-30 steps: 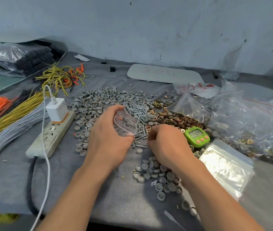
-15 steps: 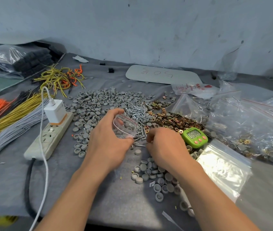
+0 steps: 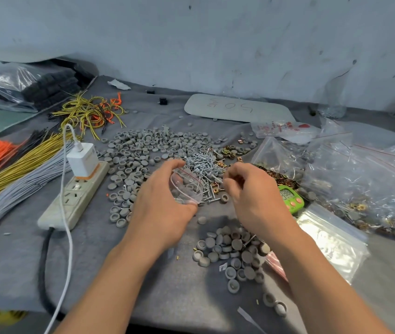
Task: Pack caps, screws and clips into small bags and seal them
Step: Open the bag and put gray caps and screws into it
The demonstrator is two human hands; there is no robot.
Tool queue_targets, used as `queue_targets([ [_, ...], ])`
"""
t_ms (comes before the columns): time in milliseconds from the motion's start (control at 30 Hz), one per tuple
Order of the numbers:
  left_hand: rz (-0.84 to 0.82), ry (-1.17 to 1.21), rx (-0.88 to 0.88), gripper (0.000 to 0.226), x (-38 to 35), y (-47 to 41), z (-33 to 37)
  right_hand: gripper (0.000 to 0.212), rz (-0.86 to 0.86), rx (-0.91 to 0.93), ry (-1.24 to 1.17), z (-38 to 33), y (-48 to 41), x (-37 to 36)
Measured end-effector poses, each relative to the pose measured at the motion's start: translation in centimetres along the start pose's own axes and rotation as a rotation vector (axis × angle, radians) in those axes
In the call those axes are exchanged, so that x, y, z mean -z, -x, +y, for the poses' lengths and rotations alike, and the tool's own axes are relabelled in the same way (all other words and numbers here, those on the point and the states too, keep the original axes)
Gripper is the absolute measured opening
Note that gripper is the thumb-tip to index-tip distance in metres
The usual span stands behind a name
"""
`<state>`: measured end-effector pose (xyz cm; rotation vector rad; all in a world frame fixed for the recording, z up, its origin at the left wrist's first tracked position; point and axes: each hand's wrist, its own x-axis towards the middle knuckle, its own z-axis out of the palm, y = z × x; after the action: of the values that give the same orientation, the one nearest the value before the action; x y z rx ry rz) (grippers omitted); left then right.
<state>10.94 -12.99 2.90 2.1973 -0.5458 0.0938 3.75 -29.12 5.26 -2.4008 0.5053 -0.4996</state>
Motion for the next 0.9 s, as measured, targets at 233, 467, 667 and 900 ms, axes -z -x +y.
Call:
queue_targets([
  [233,-0.051,-0.005,-0.038,0.077,-0.3,0.0,0.6,0.014,0.067,0.357,0.012,-1.8,0.7,-2.3],
  [467,0.048,0.323,0.042,0.064,0.8,-0.4,0.0,0.021,0.145,-0.008,0.068,1.0,-1.5,-1.9],
  [667,-0.004,0.854,0.205,0.061,1.9,-0.7,0.6,0.028,-0.128,0.014,0.481,1.1,-1.2,-3.7],
  [900,-0.214,1.211,0.289,0.065,2.9,-0.8,0.5,0.012,-0.056,0.035,0.414,0.7,-0.9,-3.1],
])
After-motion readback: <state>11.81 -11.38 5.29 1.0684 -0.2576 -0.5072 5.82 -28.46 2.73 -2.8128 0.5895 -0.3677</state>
